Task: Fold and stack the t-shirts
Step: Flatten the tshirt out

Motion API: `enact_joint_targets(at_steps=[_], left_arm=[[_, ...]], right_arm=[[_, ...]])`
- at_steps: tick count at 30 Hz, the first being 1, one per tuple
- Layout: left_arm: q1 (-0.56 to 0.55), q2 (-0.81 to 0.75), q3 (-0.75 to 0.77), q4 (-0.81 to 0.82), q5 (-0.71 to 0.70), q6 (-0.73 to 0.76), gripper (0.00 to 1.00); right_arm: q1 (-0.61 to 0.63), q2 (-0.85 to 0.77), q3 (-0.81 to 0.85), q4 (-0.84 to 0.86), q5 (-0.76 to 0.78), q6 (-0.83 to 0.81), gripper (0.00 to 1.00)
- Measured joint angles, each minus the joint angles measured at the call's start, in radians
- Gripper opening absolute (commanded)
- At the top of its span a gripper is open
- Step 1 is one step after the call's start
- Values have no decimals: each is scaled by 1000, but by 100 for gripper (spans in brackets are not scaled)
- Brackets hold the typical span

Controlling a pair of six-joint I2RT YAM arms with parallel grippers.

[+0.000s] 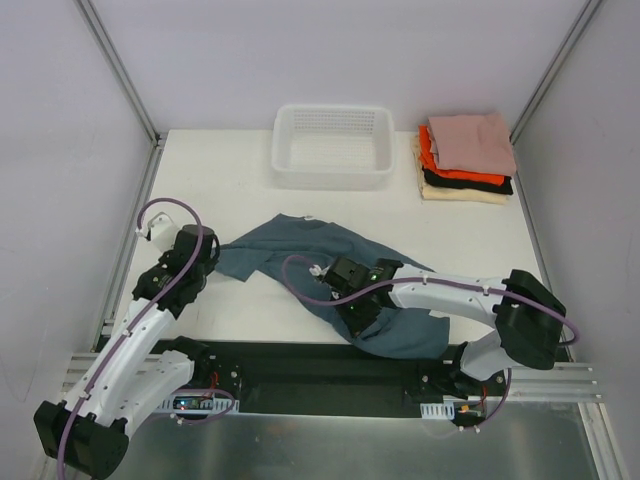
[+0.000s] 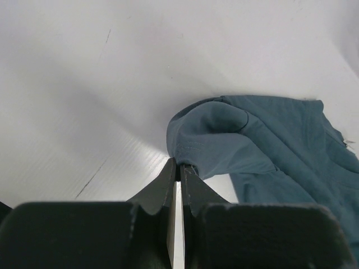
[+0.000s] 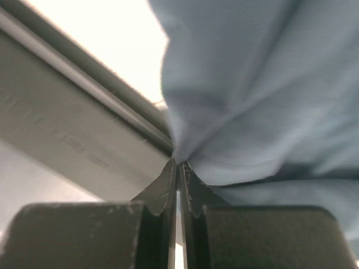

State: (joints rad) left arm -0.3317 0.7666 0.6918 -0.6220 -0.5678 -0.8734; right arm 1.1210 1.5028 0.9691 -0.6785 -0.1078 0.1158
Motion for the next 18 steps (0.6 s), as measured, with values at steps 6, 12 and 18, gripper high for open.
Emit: enact_joint_targets(at_steps=[6, 12, 18], left_arm=[[0, -8, 86, -7, -23, 6, 0], [2, 64, 310, 20, -42, 68, 0], [6, 205, 657, 171, -13, 244, 0]], right_arm=[[-128, -25, 35, -82, 218, 9, 1], [-311, -106, 309, -193, 581, -59, 1], [-414, -175, 649, -59, 862, -345, 1]])
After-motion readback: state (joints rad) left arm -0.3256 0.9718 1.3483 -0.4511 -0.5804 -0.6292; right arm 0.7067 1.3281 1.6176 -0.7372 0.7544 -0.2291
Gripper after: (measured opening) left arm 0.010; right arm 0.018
